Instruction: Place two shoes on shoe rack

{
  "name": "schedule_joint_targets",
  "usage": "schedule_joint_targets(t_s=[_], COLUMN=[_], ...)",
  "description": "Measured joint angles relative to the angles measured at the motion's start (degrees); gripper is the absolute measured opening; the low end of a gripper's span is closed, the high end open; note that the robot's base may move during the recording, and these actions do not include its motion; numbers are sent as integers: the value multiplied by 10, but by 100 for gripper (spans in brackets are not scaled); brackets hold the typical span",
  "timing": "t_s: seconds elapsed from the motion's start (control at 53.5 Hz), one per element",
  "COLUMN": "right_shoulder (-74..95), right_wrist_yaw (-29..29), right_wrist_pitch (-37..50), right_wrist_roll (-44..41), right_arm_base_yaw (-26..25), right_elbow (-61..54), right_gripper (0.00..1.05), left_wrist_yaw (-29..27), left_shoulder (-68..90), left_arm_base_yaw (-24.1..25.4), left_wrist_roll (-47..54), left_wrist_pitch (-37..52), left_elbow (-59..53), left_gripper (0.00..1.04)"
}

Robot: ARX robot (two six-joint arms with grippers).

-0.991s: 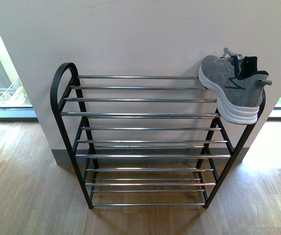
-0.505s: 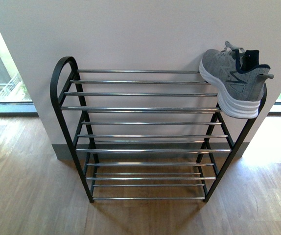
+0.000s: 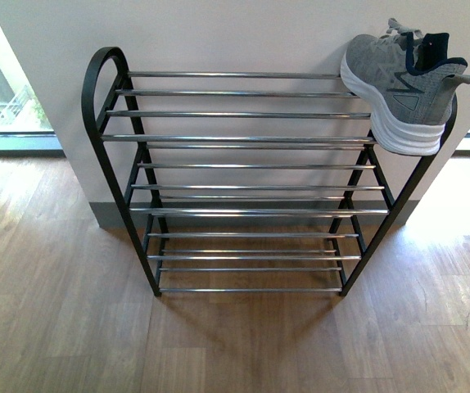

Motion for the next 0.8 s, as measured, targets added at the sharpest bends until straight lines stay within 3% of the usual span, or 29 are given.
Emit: schedule_joint_targets(t_s=[0.056, 0.112, 0.224, 0.337, 0.524, 0.804], right_shoulder=[0, 0, 0, 0, 0, 0], right_wrist_yaw=[0, 0, 0, 0, 0, 0], right_wrist_pitch=[0, 0, 0, 0, 0, 0], right_wrist_roll=[0, 0, 0, 1, 1, 1], right_arm_base_yaw=[0, 0, 0, 0, 0, 0], right_elbow=[0, 0, 0, 0, 0, 0], right_gripper=[69, 82, 97, 95, 95, 95], left_wrist_yaw=[95, 147, 173, 185, 240, 265], left_shoulder=[87, 184, 314, 467, 673, 941], left_arm_base_yaw=[-3, -15, -27, -30, -12, -4], left_wrist_roll=[-104, -183, -242, -277, -300, -302], left_wrist_pitch=[71, 151, 235, 298, 320, 228], left_elbow=[14, 37, 80, 146, 290, 599], left_gripper=[2, 2, 2, 2, 2, 2])
